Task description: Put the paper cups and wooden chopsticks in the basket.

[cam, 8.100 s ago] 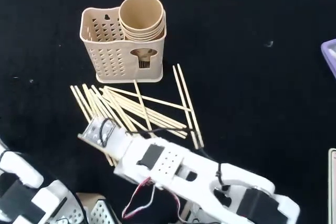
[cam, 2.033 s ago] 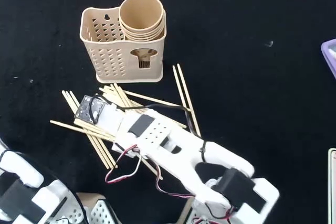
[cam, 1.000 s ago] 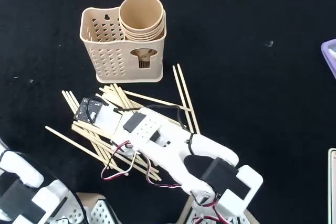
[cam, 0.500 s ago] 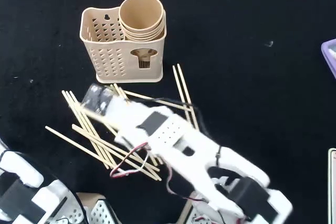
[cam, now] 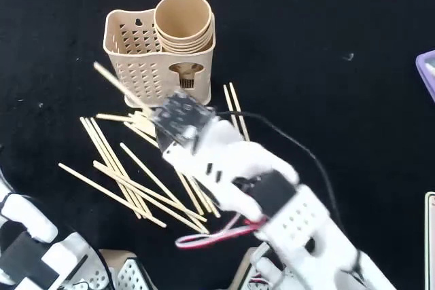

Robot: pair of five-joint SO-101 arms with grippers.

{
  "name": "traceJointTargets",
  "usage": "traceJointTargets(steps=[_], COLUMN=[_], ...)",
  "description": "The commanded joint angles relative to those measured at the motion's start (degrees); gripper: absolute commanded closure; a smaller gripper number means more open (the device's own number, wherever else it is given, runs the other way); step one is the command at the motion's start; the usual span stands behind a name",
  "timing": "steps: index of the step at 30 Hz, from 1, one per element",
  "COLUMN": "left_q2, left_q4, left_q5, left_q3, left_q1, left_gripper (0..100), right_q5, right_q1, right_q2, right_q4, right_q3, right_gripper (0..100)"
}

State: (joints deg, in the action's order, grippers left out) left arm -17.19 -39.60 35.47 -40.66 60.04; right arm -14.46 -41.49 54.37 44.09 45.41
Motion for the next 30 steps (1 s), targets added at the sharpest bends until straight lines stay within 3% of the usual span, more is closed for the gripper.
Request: traceJointTargets(steps=[1,7,18,30], left_q2=[-1.41,-1.67,-1.85,-1.93], left_q4=[0.62,0.79,0.97,0.70], left_q5=[0.00,0.00,0.00,0.00], left_q3=[1.36,0.57,0.57,0.48], left_q1=[-0.84,-0.75,-0.75,-0.57], left_gripper=[76,76,76,76], right_q5=[0.53,0.62,0.53,0.53], right_q1=[1.05,0.97,0.62,2.46], right_q2=[5.49,1.27,-16.92,-46.90], right_q4=[-6.86,-13.80,-6.33,-4.31], right_q3=[-6.37,-9.19,6.11,-0.57], right_gripper=[98.5,98.6,98.6,98.2])
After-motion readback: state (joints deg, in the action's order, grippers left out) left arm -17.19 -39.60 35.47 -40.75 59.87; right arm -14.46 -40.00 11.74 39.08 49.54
